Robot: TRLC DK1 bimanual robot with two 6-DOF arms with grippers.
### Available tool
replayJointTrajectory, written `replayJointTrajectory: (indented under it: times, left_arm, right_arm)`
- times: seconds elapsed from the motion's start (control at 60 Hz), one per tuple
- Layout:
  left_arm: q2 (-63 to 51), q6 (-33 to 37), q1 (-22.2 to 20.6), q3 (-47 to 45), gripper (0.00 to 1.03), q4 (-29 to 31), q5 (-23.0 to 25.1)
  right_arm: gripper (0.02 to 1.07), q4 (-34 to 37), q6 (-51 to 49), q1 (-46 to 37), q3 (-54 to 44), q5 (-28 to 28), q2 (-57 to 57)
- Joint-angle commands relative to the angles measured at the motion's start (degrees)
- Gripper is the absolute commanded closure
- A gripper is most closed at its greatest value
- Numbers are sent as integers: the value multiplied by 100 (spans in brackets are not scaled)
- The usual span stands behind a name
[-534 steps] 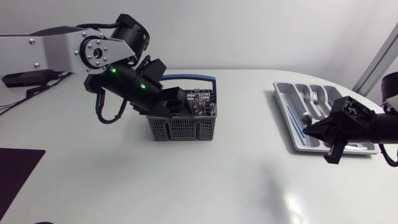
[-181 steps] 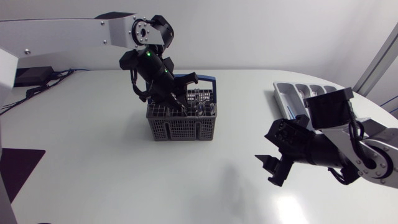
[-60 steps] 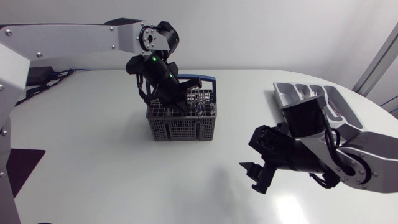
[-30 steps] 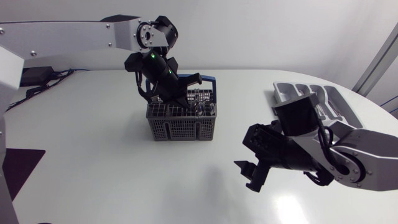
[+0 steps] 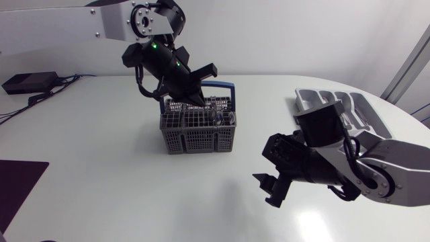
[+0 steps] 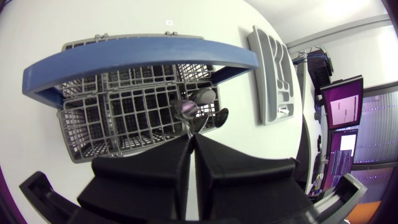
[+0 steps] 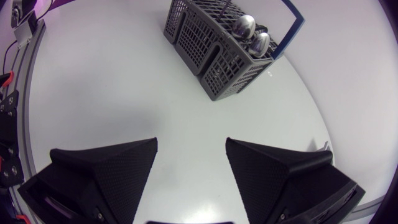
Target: Unload the cutlery basket into the drawer organizer.
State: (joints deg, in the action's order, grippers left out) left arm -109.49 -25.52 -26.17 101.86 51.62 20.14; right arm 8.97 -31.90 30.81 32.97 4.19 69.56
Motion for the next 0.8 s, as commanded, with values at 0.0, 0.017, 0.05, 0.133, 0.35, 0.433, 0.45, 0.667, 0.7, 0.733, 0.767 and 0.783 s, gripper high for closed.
replayJointTrajectory:
  times: [0.0,0.017,0.05,0.133,0.35,0.433,0.45,0.667,0.7,0.733,0.767,0.783]
  left_arm:
    - [253,-59,-63,-158,100,6,113]
    - [288,-59,-63,-184,100,6,122]
    - [358,-41,-63,-220,100,6,122]
    - [534,-23,-63,-308,100,-2,113]
    - [921,73,16,-518,100,-90,95]
    - [1097,117,16,-642,100,-99,95]
    - [1132,135,16,-668,100,-99,95]
    - [1897,495,-55,-1353,100,-512,95]
    - [1958,557,-55,-1424,100,-574,104]
    - [2046,653,-63,-1538,100,-644,104]
    - [2099,732,-72,-1617,100,-670,104]
    - [2143,785,-72,-1670,100,-705,104]
  right_arm:
    - [27,-18,131,75,52,-76,-21]
    - [27,-18,131,75,52,-76,-30]
    - [27,-18,131,75,43,-76,-39]
    - [27,-10,131,83,34,-76,-65]
    - [27,17,167,154,16,-137,-153]
    - [27,17,175,162,-1,-146,-171]
    - [27,17,175,162,-1,-155,-171]
    - [27,43,202,154,-19,-190,-364]
    - [27,43,202,154,-19,-199,-391]
    - [27,61,202,154,-19,-199,-426]
    - [27,70,202,154,-28,-199,-470]
    - [27,70,202,154,-28,-199,-487]
